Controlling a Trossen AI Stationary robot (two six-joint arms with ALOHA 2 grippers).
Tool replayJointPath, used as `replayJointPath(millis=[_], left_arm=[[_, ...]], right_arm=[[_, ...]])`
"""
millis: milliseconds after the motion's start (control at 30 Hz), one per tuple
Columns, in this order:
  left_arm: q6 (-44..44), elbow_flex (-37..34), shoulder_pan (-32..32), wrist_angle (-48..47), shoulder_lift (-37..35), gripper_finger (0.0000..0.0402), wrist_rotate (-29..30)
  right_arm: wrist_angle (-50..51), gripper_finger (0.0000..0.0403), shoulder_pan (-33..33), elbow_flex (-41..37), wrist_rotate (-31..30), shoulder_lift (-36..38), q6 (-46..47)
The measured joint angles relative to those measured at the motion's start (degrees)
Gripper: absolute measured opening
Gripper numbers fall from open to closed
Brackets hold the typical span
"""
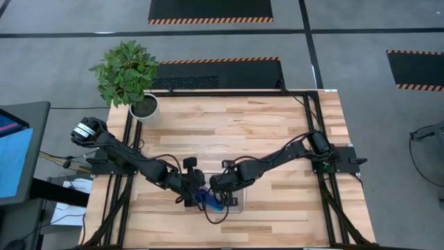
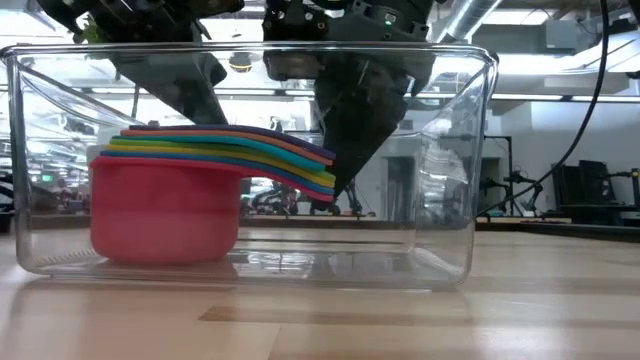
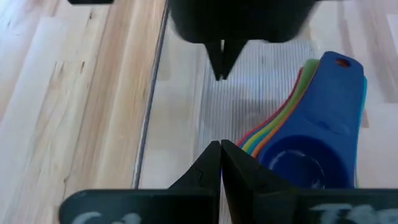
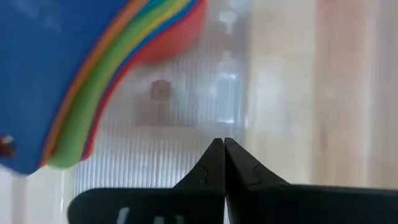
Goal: Nest measuring cups in basket
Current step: Adjust the stacked measuring cups, then return to Home Position
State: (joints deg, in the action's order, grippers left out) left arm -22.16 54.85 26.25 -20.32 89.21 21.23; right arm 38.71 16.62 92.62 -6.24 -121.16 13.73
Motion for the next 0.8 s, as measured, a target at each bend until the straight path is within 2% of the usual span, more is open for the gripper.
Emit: replayJointPath(millis=[233,433,633,800], left_arm=[[-0.10,0.02,0.08,0.03,-0.02,0.0000,0.02],[1.00,0.02,0.08,-0.13,-0.04,0.0000,0.23],[1.54,0.17,0.30,-0.35,-0.50,0.0000,0.13],[1.35,4.32,1.85,-8.24,-3.74,0.0000,0.65]], right_arm=[[1.80,0.0010,0.14,0.00,-6.16,0.00,5.67],[1.34,0.0009,0.27,0.10,-5.80,1.36,4.57],[2.27,0.0009,0.45,1.81,-5.86,6.89,3.36],[6.40,0.0013,1.84,1.84,-3.99,13.46,2.94]])
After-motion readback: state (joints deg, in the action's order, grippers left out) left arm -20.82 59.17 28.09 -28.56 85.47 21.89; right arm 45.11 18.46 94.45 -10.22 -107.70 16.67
